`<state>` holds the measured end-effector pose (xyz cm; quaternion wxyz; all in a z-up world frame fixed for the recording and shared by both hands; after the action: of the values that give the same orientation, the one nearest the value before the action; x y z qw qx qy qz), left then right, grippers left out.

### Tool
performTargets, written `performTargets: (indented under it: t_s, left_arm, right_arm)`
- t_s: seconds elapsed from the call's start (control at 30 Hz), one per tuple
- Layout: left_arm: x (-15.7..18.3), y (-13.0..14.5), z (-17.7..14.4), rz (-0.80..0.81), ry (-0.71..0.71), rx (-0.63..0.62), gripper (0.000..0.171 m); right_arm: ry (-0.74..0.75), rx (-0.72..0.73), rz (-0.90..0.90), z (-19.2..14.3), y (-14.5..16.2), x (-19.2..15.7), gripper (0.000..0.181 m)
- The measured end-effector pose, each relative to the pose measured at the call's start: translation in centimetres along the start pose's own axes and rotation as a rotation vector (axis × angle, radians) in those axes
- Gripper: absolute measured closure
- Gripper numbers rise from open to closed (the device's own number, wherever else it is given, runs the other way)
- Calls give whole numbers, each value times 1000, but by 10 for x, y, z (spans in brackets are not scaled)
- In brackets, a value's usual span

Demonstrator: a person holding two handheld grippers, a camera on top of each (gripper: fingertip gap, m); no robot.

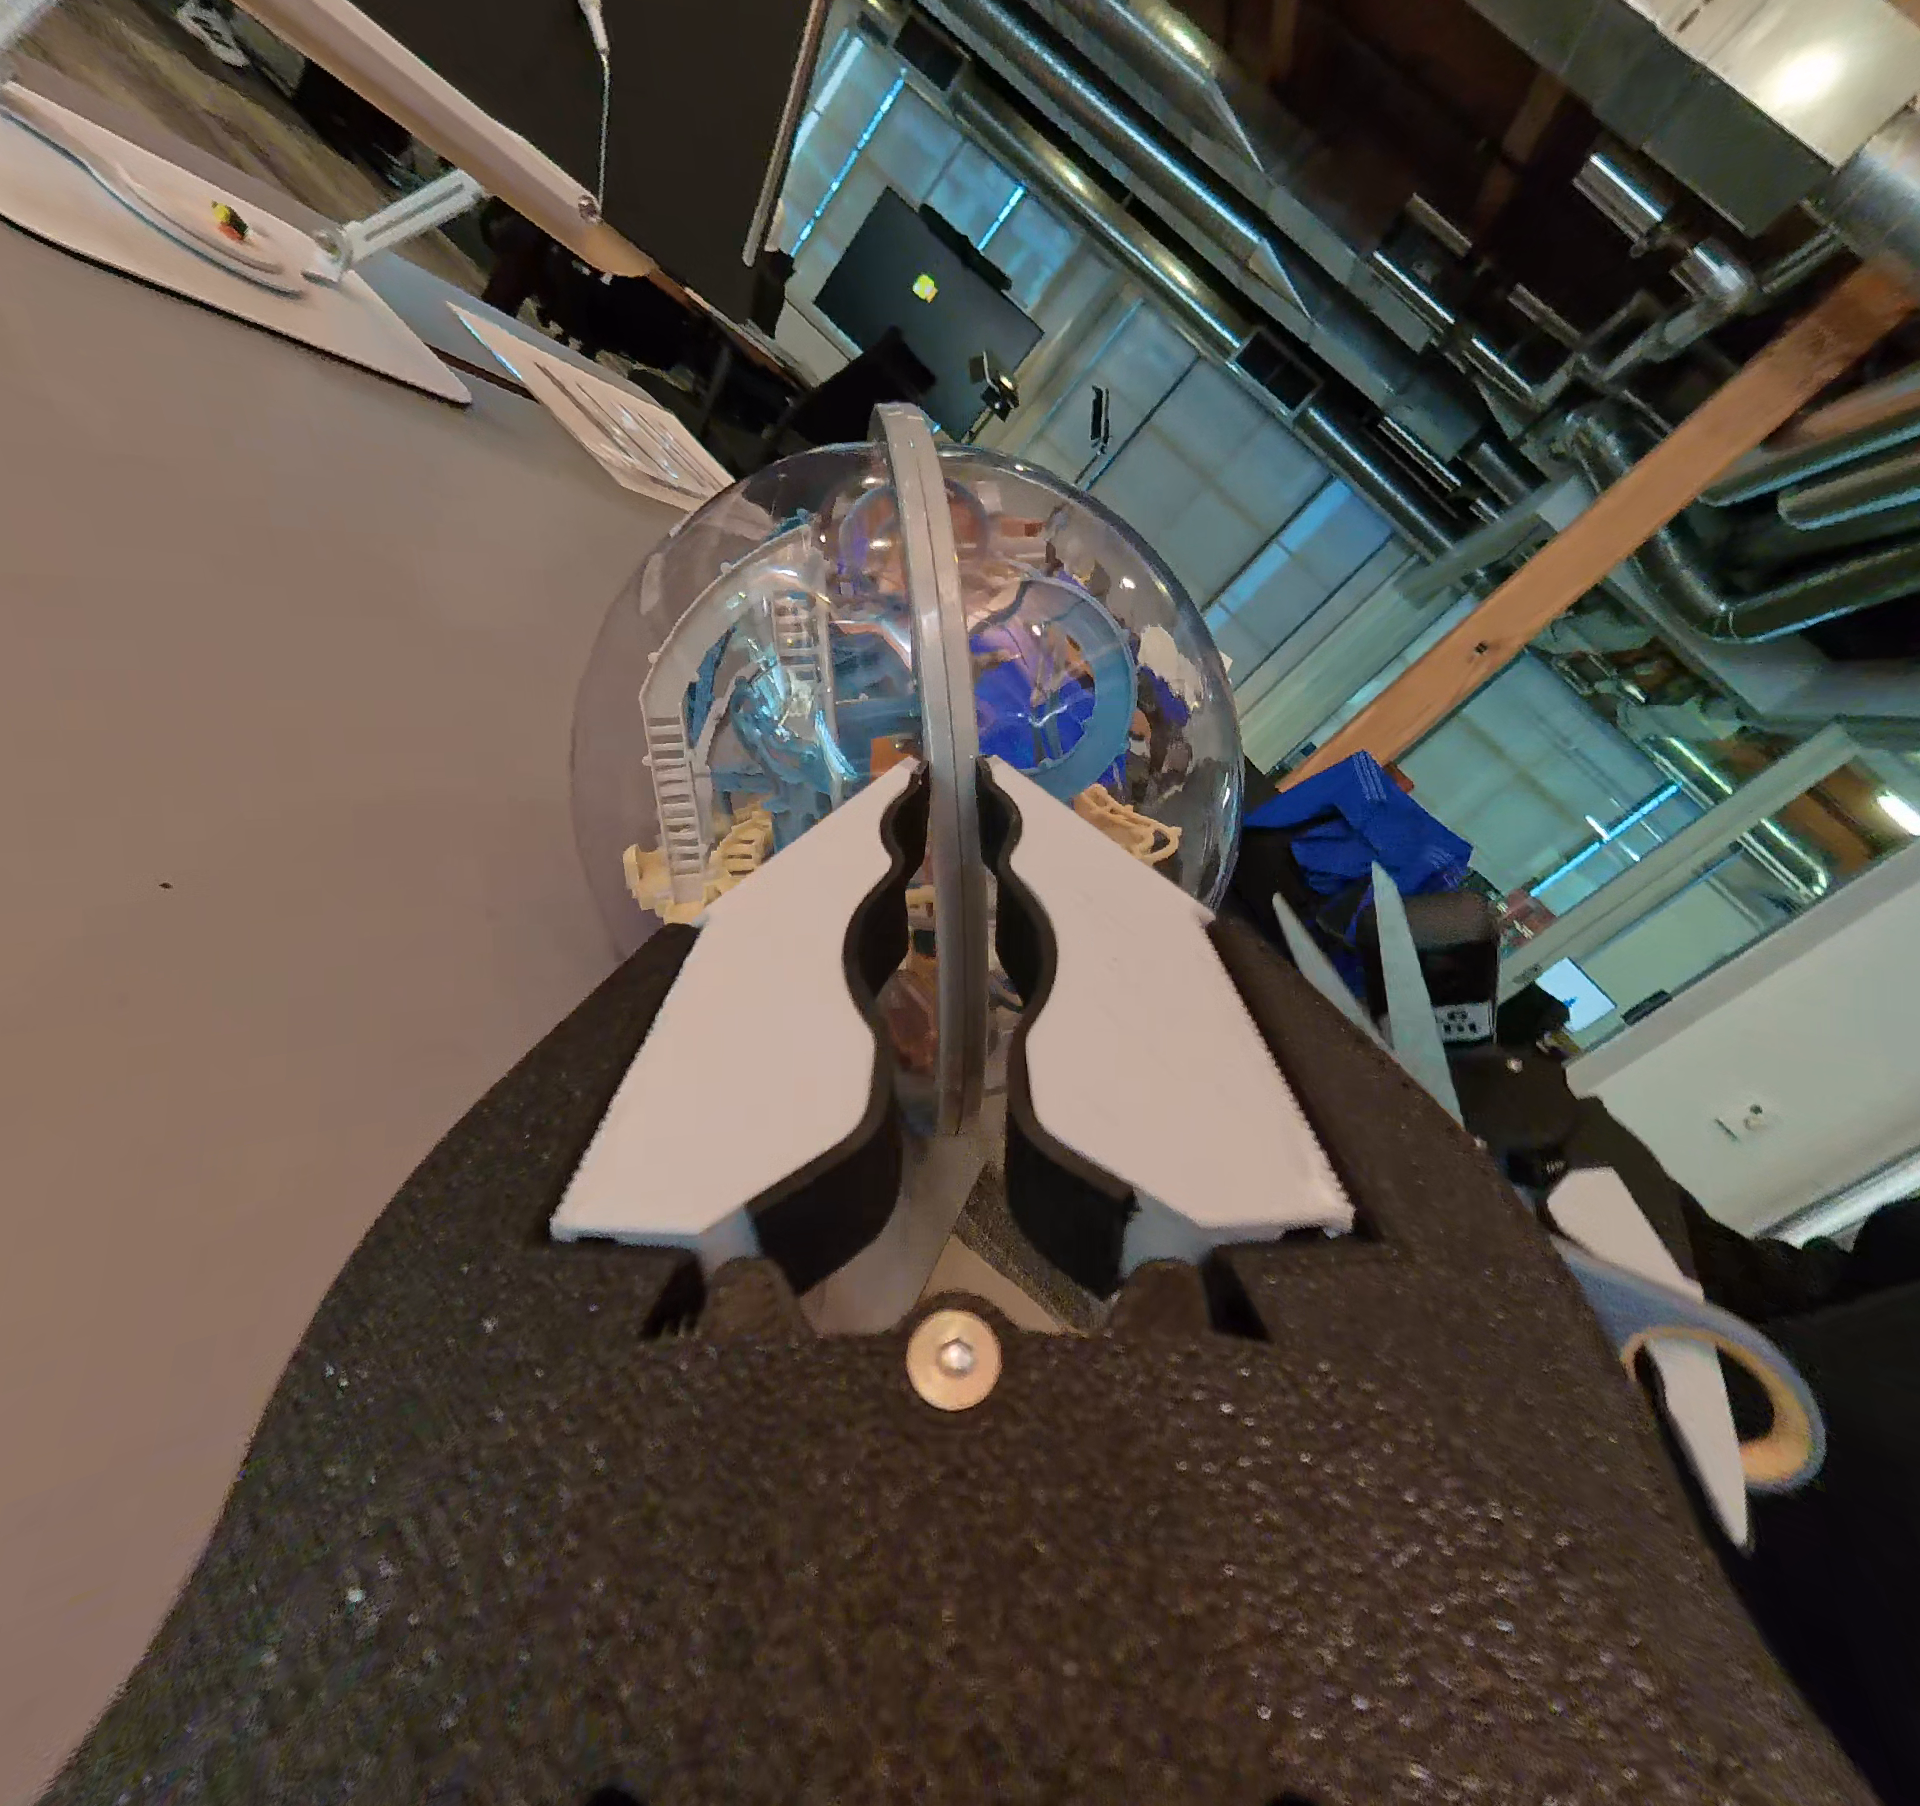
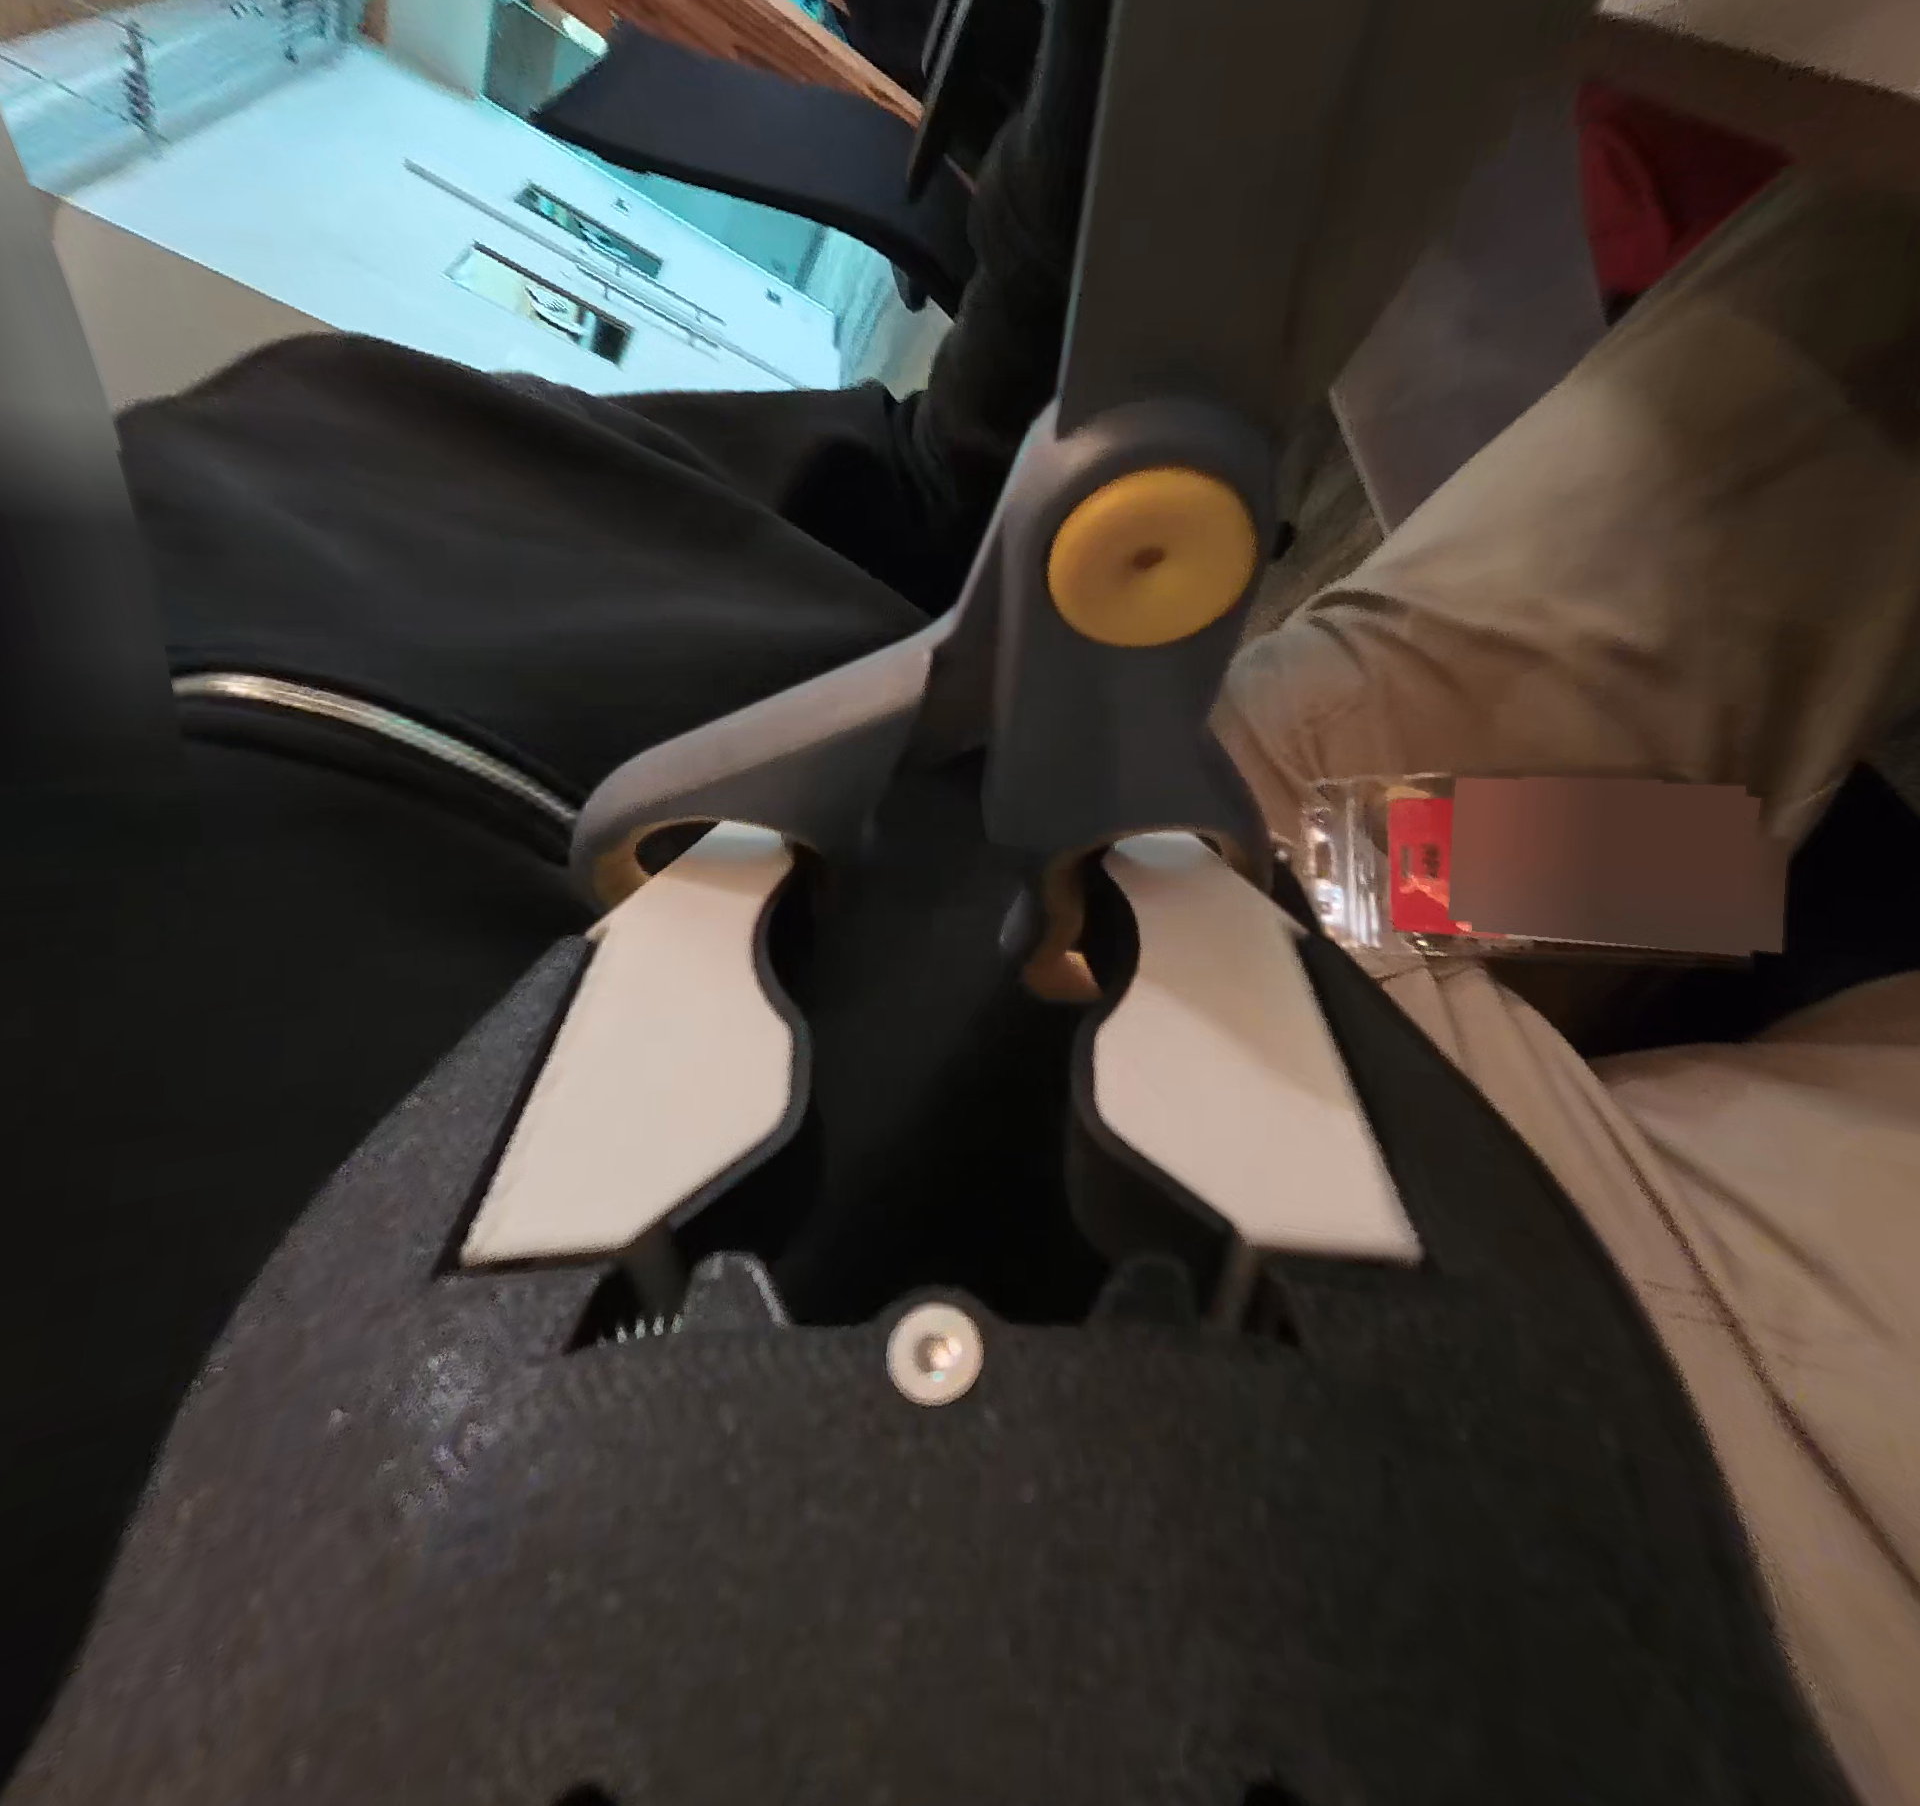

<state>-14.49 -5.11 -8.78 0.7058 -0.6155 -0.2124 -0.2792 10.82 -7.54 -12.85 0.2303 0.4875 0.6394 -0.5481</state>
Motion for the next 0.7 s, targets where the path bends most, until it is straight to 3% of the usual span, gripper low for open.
performTargets:
  t_s: [0.17, 0.47, 0.7]
  left_arm:
    - [2, 0, 2, 46, -33, 9, 166]
    - [2, -1, 2, 110, -74, 2, 167]
    - [-10, -8, -5, 102, -123, 51, 171]
  right_arm:
    - [48, -33, -2, 14, 13, 21, 135]
    - [-8, 78, 63, 16, 11, 32, 138]
    - [232, 182, -4, -1, 9, 57, 138]
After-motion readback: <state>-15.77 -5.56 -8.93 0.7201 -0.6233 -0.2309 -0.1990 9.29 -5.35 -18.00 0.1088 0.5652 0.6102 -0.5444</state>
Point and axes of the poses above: each gripper's, where its closed fingertips meet, z out along the fingers, y out of its underside, x = y × z across the jaws, the point moved 2 cm from there along -z, back along the fingers, and after that the axes turned 5 degrees about y, right-handed, at the moved point
